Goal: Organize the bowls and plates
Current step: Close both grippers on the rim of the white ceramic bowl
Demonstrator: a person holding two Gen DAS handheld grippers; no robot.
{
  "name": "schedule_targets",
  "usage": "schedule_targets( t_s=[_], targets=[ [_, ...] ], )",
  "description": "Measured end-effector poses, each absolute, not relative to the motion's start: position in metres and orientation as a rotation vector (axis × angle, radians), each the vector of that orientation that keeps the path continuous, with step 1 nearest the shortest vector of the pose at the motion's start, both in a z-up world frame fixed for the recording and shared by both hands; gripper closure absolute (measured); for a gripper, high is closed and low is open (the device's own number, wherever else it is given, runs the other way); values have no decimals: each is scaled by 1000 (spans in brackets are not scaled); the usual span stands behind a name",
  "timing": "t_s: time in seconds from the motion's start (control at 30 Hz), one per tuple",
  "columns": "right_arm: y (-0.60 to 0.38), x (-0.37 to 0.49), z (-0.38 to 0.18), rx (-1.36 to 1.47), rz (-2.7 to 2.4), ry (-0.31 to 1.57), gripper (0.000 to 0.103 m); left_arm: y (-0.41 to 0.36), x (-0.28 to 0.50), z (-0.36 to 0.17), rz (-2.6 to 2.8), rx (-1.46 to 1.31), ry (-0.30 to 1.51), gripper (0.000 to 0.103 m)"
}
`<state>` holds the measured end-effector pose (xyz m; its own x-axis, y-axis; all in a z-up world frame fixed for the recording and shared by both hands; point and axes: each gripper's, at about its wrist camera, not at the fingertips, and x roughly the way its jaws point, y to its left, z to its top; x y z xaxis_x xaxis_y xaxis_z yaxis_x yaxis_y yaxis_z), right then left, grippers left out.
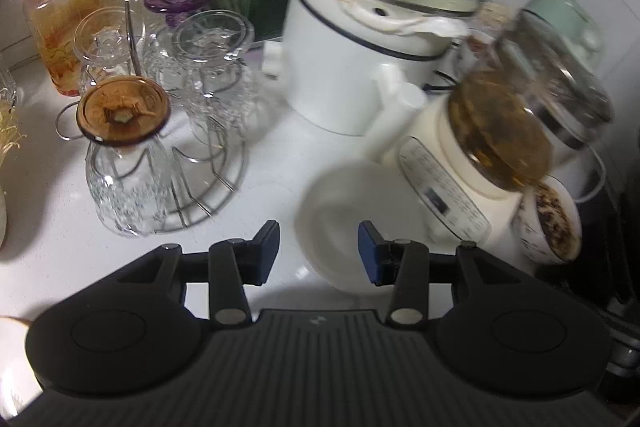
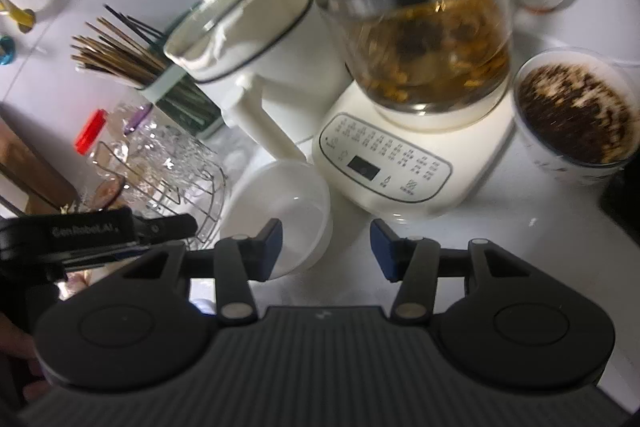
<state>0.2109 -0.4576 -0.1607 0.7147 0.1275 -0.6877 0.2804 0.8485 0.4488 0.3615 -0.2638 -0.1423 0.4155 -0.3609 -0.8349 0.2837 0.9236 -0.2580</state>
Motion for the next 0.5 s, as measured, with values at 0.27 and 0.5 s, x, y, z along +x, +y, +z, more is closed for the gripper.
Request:
schedule_targets(
  t_s=[0.27, 0.5],
  targets=[
    [-455, 242, -190, 583, -44, 852, 64, -278, 374, -165, -407, -33, 1077, 55],
    [-453, 251, -203, 606, -19, 869, 71, -277, 381, -184, -376, -42, 1109, 67]
  ],
)
